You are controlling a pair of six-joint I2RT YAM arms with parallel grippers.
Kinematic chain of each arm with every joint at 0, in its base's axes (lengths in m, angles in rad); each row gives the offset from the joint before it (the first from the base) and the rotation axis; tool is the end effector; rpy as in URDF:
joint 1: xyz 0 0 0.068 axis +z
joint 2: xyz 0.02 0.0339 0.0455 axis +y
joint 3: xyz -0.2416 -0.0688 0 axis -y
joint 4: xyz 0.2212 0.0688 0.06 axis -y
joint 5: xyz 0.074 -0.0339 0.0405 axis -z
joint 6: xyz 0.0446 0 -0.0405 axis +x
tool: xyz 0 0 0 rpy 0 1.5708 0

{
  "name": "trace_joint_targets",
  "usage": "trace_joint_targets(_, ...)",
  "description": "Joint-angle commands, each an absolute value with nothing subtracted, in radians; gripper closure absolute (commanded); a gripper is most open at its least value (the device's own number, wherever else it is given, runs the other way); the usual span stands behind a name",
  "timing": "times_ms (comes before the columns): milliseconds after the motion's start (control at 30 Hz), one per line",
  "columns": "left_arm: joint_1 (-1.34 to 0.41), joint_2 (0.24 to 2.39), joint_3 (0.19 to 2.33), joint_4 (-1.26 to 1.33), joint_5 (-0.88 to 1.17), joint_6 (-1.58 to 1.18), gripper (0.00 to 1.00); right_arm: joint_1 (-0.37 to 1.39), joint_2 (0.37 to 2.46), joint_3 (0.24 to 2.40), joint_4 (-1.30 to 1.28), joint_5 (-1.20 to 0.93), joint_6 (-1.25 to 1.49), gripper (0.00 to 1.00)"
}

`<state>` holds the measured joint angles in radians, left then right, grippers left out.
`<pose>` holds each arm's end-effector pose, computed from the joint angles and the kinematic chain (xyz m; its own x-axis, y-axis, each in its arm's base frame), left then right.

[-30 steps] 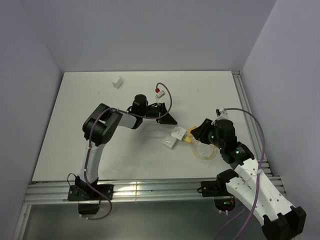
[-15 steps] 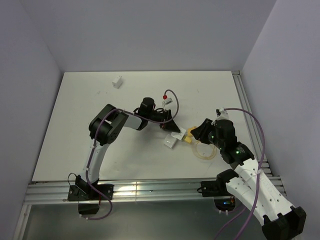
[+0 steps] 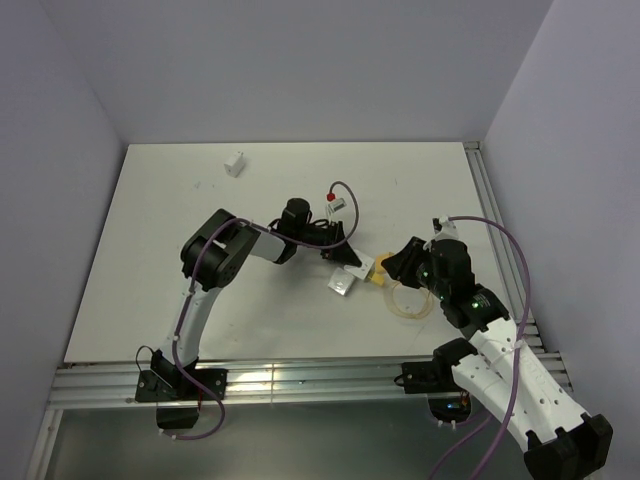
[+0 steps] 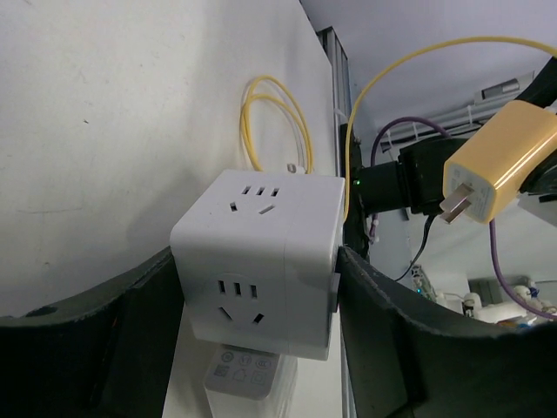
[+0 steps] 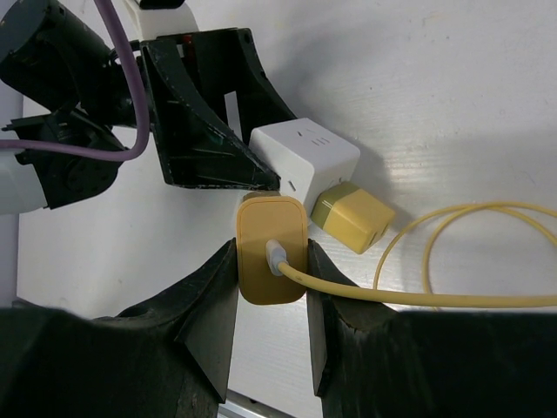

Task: Insert the plug
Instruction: Insert the plug into the socket.

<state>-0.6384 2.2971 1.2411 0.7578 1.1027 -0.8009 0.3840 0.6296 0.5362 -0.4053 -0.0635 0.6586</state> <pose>0.3228 -0.2891 0.1035 -0.8491 0.2267 -0.4771 0.4946 0.0241 -0.8688 0.1423 0.0606 0.2382 -0.6111 0.4118 -0.6760 -0.0651 0.8249 0.5615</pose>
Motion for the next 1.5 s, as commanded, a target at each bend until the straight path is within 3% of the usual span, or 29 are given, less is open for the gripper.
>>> trace_joint_targets(0, -0.629, 2.313, 1.226, 0.946, 1.049, -0.92, 0.55, 0.39, 0.626, 0.541, -0.359, -0.046, 0.641, 1.0)
trace_joint_targets(33, -0.629, 2.316, 1.214, 0.975, 1.037, -0.946, 0.62, 0.39, 0.63, 0.541, -0.356, -0.043, 0.643, 1.0)
trace_joint_targets(133, -0.634, 2.329, 1.203, 1.086, 0.958, -1.055, 0.68, 0.39, 0.643, 0.54, -0.353, -0.026, 0.646, 1.0)
trace_joint_targets(233, -0.646, 2.341, 1.181, 1.161, 0.815, -1.147, 0.85, 0.39, 0.669, 0.546, -0.373, 0.029, 0.656, 1.0)
trace_joint_targets(300, -0.658, 2.352, 1.174, 1.207, 0.749, -1.215, 0.91, 0.39, 0.689, 0.564, -0.393, 0.098, 0.67, 1.0)
trace_joint_targets(400, -0.693, 2.376, 1.19, 1.236, 0.654, -1.259, 0.89, 0.39, 0.696, 0.586, -0.436, 0.196, 0.684, 1.0)
trace_joint_targets(700, -0.772, 2.424, 1.292, 1.141, 0.499, -1.215, 0.75, 0.388, 0.742, 0.638, -0.466, 0.293, 0.69, 1.0)
trace_joint_targets(833, -0.787, 2.433, 1.315, 1.105, 0.463, -1.189, 0.63, 0.387, 0.808, 0.646, -0.42, 0.327, 0.678, 1.0)
trace_joint_targets(1000, -0.793, 2.459, 1.335, 1.08, 0.453, -1.17, 0.59, 0.379, 0.844, 0.672, -0.388, 0.341, 0.647, 1.0)
trace_joint_targets(1067, -0.793, 2.465, 1.341, 1.072, 0.453, -1.167, 0.42, 0.377, 0.847, 0.684, -0.384, 0.341, 0.637, 1.0)
trace_joint_targets(1233, -0.795, 2.454, 1.347, 1.029, 0.459, -1.128, 0.23, 0.374, 0.87, 0.698, -0.384, 0.333, 0.621, 1.0)
trace_joint_targets(1467, -0.793, 2.464, 1.347, 1.02, 0.466, -1.114, 0.19, 0.368, 0.87, 0.716, -0.383, 0.334, 0.606, 1.0)
